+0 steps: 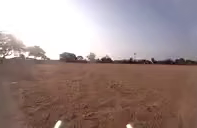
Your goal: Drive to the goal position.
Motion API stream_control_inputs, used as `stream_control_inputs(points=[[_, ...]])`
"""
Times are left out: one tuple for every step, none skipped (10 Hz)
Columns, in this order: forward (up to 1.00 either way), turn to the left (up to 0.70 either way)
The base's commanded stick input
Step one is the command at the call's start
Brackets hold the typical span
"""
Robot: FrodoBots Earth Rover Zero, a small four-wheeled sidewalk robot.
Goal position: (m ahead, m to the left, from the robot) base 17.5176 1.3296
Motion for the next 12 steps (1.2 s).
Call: stream_control_inputs(points=[[0.69,0.0],[0.69,0.0],[0.69,0.0],[0.69,0.0],[0.69,0.0],[0.69,0.0],[0.69,0.0],[0.69,0.0],[0.69,0.0],[0.69,0.0],[0.69,0.0],[0.69,0.0]])
